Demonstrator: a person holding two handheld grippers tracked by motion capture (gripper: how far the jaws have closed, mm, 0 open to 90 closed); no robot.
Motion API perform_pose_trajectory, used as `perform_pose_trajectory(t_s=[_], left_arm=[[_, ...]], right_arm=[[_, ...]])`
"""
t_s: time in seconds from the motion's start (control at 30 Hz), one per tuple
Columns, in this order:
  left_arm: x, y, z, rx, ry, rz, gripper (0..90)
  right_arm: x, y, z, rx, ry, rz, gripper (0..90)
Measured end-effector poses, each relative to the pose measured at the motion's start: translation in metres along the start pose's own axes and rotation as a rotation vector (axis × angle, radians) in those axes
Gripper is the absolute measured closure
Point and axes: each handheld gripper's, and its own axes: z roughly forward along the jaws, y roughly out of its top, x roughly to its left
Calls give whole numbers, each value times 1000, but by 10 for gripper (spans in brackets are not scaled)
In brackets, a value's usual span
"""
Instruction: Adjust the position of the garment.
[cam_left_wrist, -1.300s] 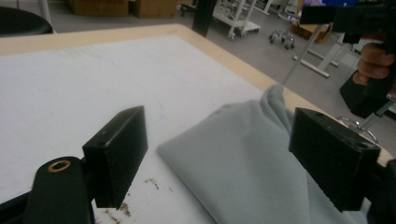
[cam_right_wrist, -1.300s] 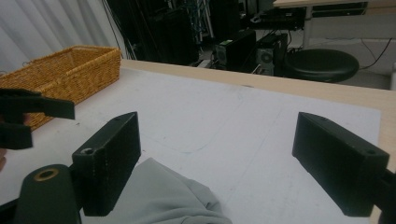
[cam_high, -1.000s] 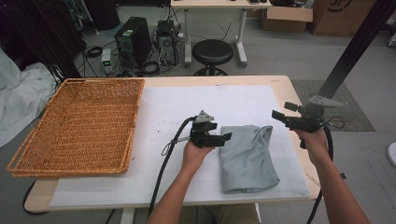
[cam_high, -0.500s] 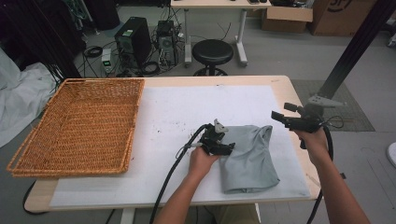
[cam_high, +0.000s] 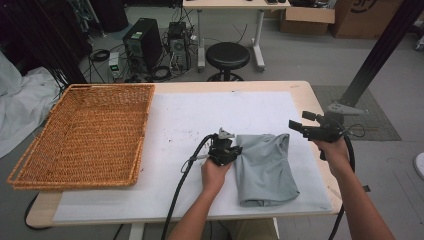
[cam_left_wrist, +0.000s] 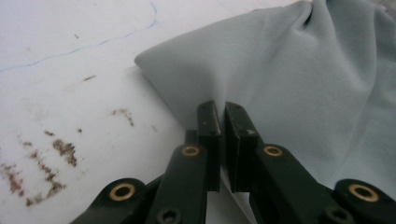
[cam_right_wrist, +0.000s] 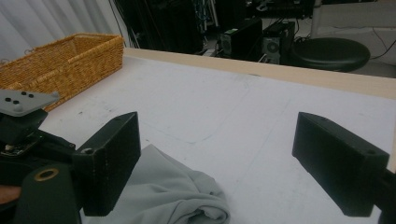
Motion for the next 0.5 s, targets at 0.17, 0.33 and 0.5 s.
perform_pose_trajectory(t_s=[0.17,0.33,0.5], left_arm=[[2,-4,-15,-78,52,-71,870],[16,-3,-18,-70,80,-99,869],[34,-1,-21,-68,84,-125,867]], right_arm=[[-2,-1,-1,-8,-14,7,149],[-1,-3,3,3,-6,7,153],[0,-4,7,8,-2,8,153]])
